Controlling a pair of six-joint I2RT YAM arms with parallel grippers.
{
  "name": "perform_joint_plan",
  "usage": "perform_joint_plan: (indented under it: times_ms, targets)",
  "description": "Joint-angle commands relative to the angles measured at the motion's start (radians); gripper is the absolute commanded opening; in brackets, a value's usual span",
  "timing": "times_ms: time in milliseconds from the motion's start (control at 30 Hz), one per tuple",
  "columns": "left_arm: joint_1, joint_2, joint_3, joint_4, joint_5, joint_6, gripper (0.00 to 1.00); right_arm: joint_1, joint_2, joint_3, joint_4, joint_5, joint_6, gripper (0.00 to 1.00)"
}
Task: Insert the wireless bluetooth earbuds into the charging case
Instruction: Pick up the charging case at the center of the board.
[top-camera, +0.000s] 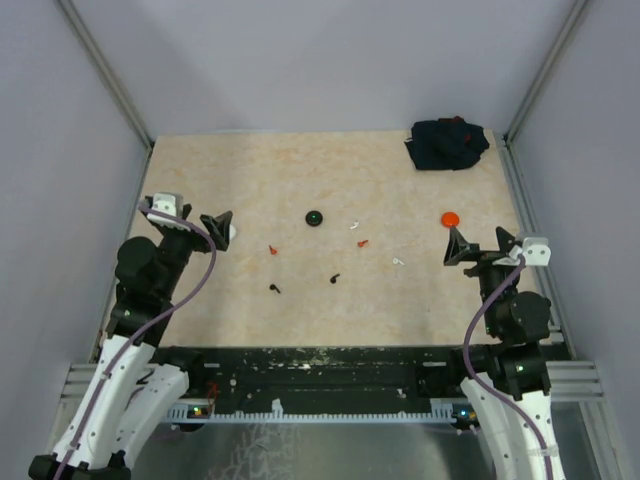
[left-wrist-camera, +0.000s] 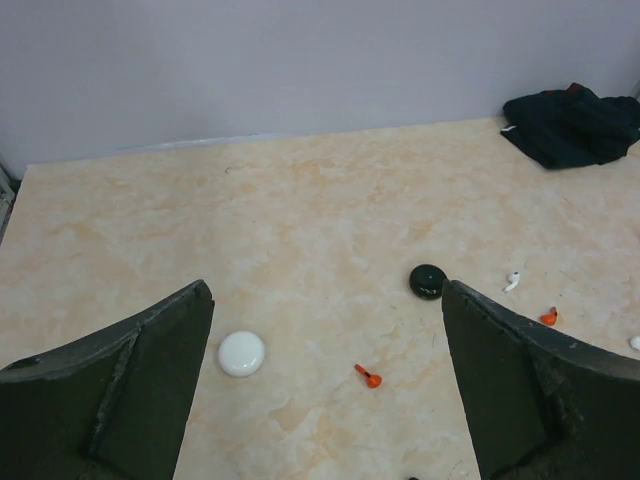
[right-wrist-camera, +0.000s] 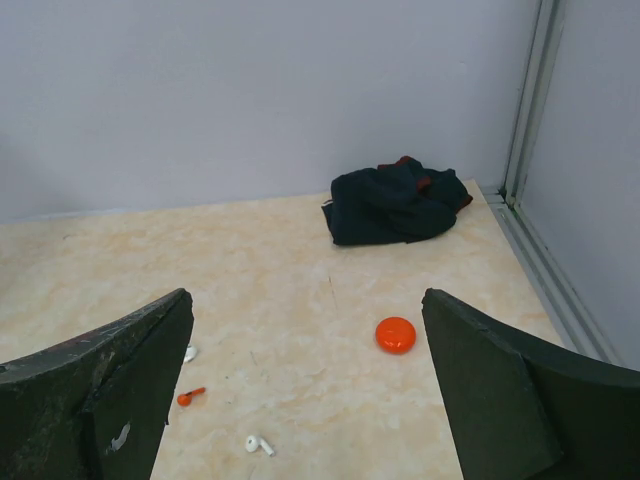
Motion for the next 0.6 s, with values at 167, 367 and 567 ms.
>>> perform_joint_plan:
  times_ms: [167,367,567]
  targets:
    - [0.011,0.015,0.006,0.031,0.003,0.002,1.00,-0.007,-0.027,0.027,0.054,0.002,0.005,0.97]
    - [0.017,0.059,0.026,0.004,-0.045,0.003,1.00,-0.007,-0.027,0.024,0.054,-0.022,0.008,0.98]
    - [0.017,0.205,0.107,-0.093,-0.080,-0.038,1.00,-0.007,-0.031,0.024,0.055,-0.053,0.020,0.98]
